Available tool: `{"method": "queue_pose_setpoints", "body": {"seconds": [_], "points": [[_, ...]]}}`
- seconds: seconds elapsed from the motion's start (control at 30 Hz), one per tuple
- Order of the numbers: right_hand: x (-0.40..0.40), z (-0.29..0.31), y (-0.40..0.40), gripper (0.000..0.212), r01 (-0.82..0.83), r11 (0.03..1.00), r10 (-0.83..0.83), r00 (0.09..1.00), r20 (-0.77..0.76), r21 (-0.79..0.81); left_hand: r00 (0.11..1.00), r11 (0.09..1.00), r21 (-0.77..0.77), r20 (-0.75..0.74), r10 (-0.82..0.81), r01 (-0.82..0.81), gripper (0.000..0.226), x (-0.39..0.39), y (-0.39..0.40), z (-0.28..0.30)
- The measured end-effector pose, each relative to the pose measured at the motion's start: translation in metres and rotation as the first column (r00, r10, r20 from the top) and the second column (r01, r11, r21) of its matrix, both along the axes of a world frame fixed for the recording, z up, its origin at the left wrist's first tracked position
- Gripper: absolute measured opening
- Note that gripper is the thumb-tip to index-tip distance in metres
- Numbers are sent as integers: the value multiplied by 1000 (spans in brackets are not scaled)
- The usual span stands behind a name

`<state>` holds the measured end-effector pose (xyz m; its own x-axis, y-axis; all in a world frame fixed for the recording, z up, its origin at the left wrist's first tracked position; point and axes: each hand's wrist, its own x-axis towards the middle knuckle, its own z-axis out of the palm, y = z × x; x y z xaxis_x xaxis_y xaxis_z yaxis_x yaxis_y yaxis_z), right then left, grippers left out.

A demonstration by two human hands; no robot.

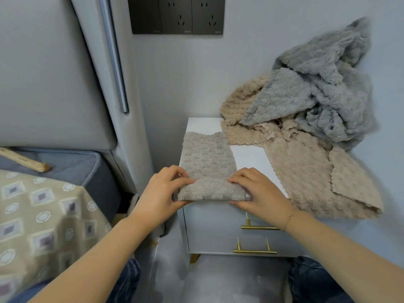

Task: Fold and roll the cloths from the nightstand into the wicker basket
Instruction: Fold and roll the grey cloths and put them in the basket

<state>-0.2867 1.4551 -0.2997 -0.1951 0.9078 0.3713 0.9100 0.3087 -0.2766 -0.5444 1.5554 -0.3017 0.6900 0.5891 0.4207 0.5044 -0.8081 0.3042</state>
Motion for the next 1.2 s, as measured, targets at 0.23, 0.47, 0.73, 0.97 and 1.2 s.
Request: {"method": "queue_pose_setpoints", "body": {"seconds": [0.23, 0.47, 0.73, 0.97, 1.2], "points": [[2, 1, -5, 33, 35, 999, -31, 983, -183, 14, 985, 963, -267, 149, 89, -47, 32, 5, -13, 5], [9, 5, 8, 60, 105, 973, -180, 902, -393, -204, 963, 750, -655, 138, 233, -88, 63, 7, 5, 14], [5, 6, 28, 55, 259, 945, -323, 830, -456, -198, 882, 588, -804, 208, 423, -92, 58, 16, 9, 10], [1, 10, 36, 66, 382, 894, -441, 843, -309, -234, 851, 647, -721, 158, 501, -247, 74, 28, 12, 13], [0, 21, 41, 50, 503, 865, -501, 860, 101, 9, 855, 808, -359, 53, 517, -467, 54, 32, 22, 16]]}}
